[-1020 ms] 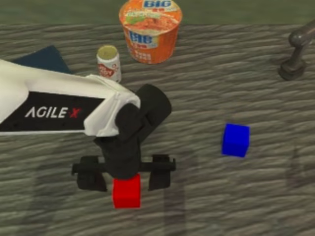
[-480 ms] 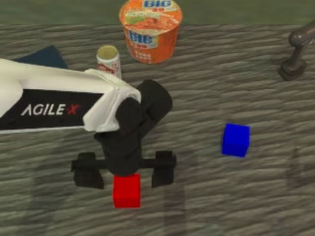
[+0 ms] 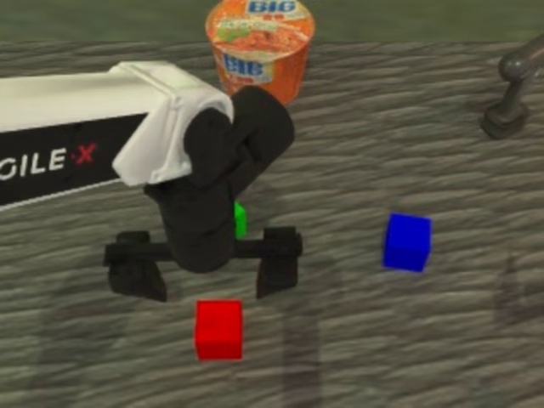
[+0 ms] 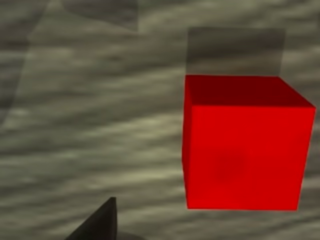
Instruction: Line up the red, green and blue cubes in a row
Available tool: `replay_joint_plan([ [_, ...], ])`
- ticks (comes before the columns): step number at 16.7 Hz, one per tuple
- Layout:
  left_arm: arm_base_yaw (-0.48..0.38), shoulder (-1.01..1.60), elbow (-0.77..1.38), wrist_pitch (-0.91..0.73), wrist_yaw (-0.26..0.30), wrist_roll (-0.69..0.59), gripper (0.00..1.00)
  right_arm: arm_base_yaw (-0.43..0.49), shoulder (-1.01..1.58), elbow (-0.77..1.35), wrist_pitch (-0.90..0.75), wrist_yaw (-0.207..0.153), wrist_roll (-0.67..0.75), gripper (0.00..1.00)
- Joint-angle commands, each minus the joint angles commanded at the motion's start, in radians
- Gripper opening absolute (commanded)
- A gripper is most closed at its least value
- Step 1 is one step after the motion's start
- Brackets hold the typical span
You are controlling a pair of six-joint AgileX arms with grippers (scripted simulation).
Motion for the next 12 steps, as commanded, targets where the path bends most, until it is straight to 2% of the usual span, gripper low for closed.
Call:
replay_joint_plan([
  [6, 0.0, 0.025, 0.025, -0.007, 0.001, 0.034, 1.0, 0.0, 0.0, 0.0, 0.0, 0.0, 0.0, 1.0],
  [9, 0.024, 0.091, 0.113, -0.035, 0.003, 0.158, 1.0, 0.0, 0.0, 0.0, 0.0, 0.0, 0.0, 1.0],
  [12, 0.064, 0.185, 0.235, -0.077, 0.008, 0.359, 1.0, 0.0, 0.0, 0.0, 0.0, 0.0, 0.0, 1.0],
])
